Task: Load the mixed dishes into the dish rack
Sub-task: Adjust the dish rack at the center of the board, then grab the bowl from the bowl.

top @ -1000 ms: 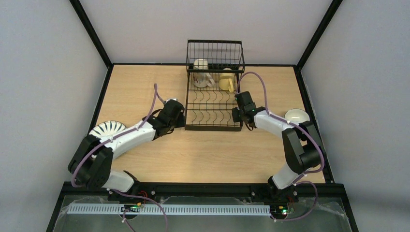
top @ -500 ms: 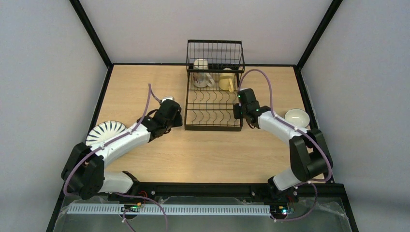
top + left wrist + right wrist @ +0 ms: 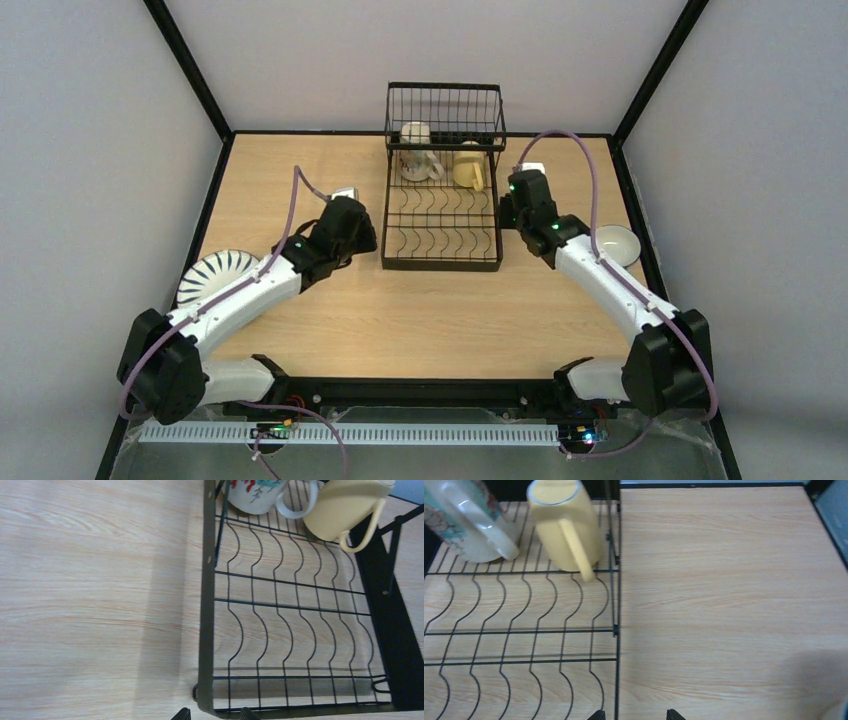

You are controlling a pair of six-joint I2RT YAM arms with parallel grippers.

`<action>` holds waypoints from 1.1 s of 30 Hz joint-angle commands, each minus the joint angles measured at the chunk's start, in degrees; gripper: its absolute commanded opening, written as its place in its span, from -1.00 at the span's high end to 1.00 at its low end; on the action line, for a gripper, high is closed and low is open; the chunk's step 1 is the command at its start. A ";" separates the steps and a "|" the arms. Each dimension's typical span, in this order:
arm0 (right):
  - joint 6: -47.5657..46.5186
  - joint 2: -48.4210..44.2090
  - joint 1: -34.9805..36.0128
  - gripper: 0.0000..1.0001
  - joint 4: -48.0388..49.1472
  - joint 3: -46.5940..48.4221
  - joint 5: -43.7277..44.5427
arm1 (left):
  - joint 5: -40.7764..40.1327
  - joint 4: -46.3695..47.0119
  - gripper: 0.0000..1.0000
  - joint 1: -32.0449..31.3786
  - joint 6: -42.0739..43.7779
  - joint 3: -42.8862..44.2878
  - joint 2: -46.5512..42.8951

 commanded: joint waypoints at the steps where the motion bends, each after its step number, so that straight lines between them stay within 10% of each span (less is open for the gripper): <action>1: 4.75 -2.88 -2.21 -0.37 -7.56 0.91 7.20 | 3.84 2.67 -0.13 -0.09 1.14 2.01 1.56; 33: 6.18 2.34 -19.50 -0.37 -11.13 -3.24 14.83 | 11.76 9.18 -0.23 -0.04 3.28 5.55 9.70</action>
